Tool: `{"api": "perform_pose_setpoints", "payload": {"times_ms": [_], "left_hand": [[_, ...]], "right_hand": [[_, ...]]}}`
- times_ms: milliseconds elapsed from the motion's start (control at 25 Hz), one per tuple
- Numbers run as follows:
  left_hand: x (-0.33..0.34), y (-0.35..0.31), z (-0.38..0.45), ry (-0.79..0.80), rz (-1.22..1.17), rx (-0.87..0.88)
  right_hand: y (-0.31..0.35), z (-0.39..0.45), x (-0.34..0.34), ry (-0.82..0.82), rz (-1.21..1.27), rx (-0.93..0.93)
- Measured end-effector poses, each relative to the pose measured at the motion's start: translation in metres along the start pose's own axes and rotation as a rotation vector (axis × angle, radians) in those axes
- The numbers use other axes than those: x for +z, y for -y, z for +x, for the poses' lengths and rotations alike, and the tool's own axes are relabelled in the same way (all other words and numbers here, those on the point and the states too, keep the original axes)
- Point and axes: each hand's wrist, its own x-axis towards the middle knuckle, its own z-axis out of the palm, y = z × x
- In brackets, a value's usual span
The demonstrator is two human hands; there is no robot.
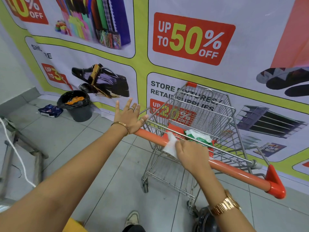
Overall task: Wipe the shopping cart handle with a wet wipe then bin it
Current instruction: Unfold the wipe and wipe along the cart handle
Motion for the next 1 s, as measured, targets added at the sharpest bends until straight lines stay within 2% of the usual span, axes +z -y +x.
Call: {"api": "perform_pose_setpoints", "payload": {"times_ms": [120, 240, 320, 480, 600, 720, 880, 1000], "left_hand": [[-0.004, -0.003, -0.002, 0.007, 0.031, -0.024], [-0.009, -0.02, -0.007, 0.015, 0.037, -0.041], [-0.01, -0.045, -0.011, 0.027, -0.088, -0.019], [-0.004, -0.072, -0.009, 0.037, -0.234, 0.019], [0.0, -0.071, -0.009, 0.049, -0.184, 0.015], [-0.001, -0.081, -0.011, 0.064, -0.139, 0.065], [-0.003, -0.08, -0.01, 0.085, -0.128, 0.087], [-0.003, -0.072, -0.008, 0.077, -0.173, 0.061]], "right_hand": [[-0.013, -0.01, -0.005, -0.041, -0.092, 0.091], [0.013, 0.005, -0.001, 0.051, -0.191, -0.023], [0.034, 0.012, 0.002, 0.055, -0.187, -0.05], [0.006, -0.008, 0.005, 0.018, -0.179, 0.167], [-0.033, -0.035, -0.005, 0.065, -0.367, 0.243], [-0.028, -0.032, -0.008, 0.083, -0.343, 0.298], [0.01, -0.001, 0.001, 0.023, -0.203, 0.123], [0.002, -0.005, 0.0, 0.037, -0.207, 0.064]]}}
